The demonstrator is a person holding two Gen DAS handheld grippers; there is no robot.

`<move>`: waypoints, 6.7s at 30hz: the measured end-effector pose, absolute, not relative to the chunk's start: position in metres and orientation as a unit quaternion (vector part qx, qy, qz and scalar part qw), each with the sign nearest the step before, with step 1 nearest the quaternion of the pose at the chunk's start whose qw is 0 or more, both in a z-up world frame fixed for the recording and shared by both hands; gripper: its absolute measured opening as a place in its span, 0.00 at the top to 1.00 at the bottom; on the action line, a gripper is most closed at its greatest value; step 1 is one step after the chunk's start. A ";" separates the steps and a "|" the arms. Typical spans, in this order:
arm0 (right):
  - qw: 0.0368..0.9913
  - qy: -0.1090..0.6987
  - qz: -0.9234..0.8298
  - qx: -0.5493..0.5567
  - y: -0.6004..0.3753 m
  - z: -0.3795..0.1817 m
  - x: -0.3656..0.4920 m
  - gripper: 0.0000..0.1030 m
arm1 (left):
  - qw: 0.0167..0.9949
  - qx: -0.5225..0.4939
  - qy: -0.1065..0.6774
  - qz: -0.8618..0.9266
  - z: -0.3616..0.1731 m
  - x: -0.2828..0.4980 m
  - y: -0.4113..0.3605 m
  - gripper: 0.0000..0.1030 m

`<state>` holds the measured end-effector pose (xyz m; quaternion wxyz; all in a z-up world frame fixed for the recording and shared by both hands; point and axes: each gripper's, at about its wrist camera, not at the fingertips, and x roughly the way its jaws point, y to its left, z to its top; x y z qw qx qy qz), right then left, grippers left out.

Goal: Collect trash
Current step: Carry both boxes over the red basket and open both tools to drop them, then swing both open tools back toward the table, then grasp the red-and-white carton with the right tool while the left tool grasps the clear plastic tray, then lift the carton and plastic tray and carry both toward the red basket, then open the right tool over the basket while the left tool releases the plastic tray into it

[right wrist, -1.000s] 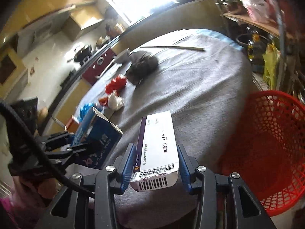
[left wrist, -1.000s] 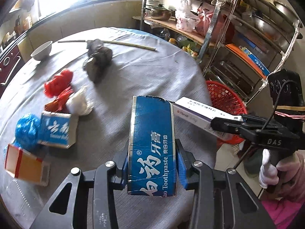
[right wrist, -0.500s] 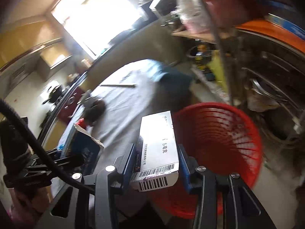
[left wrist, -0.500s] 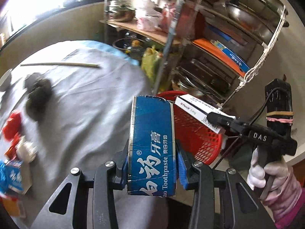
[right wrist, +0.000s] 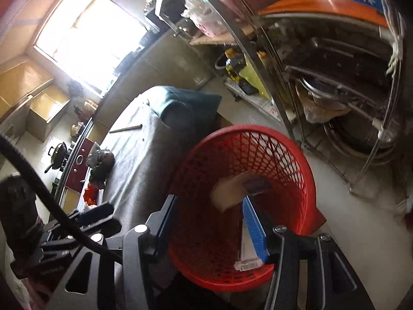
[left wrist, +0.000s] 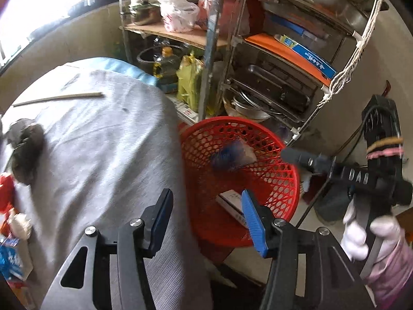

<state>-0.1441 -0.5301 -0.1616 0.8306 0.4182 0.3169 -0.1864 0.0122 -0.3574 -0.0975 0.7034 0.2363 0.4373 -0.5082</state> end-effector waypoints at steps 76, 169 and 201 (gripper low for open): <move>0.884 0.410 0.217 0.052 -0.111 -0.128 0.178 0.51 | 0.846 -0.108 0.492 -0.174 -0.136 0.159 0.056 0.86; 0.927 0.302 0.022 0.222 -0.362 -0.084 -0.025 0.51 | 0.857 0.181 0.409 -0.256 -0.073 0.052 -0.175 0.92; 0.925 0.273 -0.049 0.259 -0.424 -0.084 -0.068 0.51 | 0.842 0.212 0.375 -0.326 -0.062 0.035 -0.252 0.92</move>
